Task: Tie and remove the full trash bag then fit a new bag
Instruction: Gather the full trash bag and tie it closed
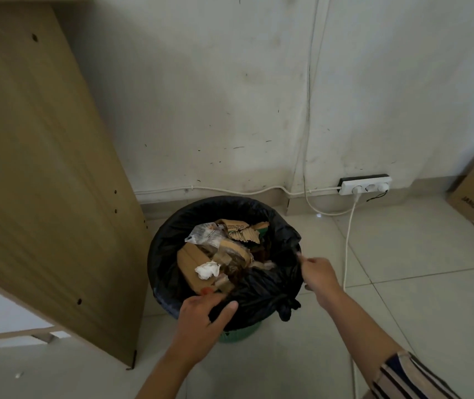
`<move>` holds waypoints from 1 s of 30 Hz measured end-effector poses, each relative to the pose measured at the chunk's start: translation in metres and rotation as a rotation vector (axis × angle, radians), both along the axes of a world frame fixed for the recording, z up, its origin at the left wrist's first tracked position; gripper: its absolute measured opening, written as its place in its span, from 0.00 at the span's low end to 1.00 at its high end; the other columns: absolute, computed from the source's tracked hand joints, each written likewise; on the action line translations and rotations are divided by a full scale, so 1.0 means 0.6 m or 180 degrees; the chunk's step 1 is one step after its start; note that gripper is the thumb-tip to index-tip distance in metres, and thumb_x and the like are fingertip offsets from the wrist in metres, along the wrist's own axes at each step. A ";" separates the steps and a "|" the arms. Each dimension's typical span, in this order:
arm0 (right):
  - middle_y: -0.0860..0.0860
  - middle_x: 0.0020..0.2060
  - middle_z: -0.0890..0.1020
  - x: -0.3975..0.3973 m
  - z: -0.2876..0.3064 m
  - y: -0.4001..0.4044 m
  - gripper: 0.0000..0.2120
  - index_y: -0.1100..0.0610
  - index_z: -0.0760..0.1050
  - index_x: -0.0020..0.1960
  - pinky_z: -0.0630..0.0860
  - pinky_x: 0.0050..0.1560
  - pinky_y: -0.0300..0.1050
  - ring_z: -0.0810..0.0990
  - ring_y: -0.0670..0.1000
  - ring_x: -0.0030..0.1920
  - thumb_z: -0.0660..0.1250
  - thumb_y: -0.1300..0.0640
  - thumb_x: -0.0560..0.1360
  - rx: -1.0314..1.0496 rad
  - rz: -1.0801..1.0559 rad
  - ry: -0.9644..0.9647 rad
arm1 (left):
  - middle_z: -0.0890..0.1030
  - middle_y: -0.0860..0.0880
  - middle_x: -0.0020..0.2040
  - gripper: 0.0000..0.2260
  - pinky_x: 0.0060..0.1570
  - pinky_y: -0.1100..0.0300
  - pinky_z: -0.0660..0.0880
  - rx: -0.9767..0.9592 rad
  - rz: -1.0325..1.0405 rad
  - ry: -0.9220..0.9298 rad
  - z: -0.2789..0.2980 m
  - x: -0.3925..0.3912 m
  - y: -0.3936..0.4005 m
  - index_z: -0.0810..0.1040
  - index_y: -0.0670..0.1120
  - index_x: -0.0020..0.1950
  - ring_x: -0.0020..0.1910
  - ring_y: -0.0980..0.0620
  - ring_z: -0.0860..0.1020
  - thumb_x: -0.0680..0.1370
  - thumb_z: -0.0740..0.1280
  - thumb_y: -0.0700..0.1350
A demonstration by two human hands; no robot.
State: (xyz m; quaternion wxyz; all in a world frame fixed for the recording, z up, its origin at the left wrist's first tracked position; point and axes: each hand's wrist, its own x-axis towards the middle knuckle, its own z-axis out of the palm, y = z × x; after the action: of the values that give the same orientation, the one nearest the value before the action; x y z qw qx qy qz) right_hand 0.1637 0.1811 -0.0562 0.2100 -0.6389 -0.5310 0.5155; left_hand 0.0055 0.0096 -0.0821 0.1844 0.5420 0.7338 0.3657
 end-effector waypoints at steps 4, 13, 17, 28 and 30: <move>0.55 0.30 0.75 -0.002 0.003 0.016 0.11 0.59 0.73 0.32 0.67 0.38 0.44 0.73 0.54 0.34 0.65 0.61 0.72 0.0444 -0.0134 -0.0235 | 0.77 0.53 0.29 0.28 0.37 0.64 0.62 0.0151 0.0053 0.0407 -0.018 -0.003 0.004 0.76 0.47 0.32 0.35 0.56 0.73 0.70 0.54 0.70; 0.52 0.40 0.78 -0.014 0.050 0.049 0.04 0.60 0.75 0.45 0.70 0.44 0.45 0.75 0.53 0.44 0.62 0.63 0.74 0.0632 -0.0056 0.0645 | 0.80 0.57 0.43 0.22 0.48 0.58 0.75 0.0456 0.0923 0.0272 0.030 -0.030 0.006 0.79 0.50 0.48 0.42 0.59 0.78 0.72 0.58 0.66; 0.53 0.31 0.67 -0.019 0.043 0.071 0.15 0.59 0.65 0.35 0.62 0.34 0.46 0.66 0.52 0.32 0.56 0.50 0.75 0.0641 -0.0347 0.0324 | 0.76 0.41 0.61 0.14 0.60 0.46 0.68 -0.0004 0.1963 0.0606 0.030 -0.103 0.028 0.73 0.42 0.61 0.60 0.42 0.74 0.78 0.60 0.46; 0.61 0.40 0.81 -0.058 0.019 0.105 0.10 0.67 0.79 0.44 0.67 0.41 0.43 0.78 0.58 0.44 0.62 0.61 0.75 0.0985 0.0322 -0.0479 | 0.78 0.38 0.58 0.14 0.45 0.55 0.68 -0.0706 0.2605 -0.0137 0.044 -0.161 0.031 0.75 0.41 0.61 0.55 0.38 0.75 0.80 0.57 0.43; 0.58 0.49 0.82 -0.073 0.029 0.103 0.10 0.64 0.79 0.52 0.70 0.48 0.44 0.78 0.56 0.50 0.62 0.62 0.76 0.0940 0.0162 0.0076 | 0.79 0.38 0.56 0.13 0.44 0.55 0.67 -0.0590 0.2593 -0.0117 0.052 -0.167 0.037 0.76 0.41 0.59 0.54 0.38 0.75 0.80 0.56 0.43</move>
State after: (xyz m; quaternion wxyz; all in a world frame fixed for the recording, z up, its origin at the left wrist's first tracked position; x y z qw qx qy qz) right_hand 0.1200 0.2428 -0.0386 0.2949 -0.5813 -0.6145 0.4445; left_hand -0.0947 0.0319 -0.0510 0.0858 0.1820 0.9146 0.3508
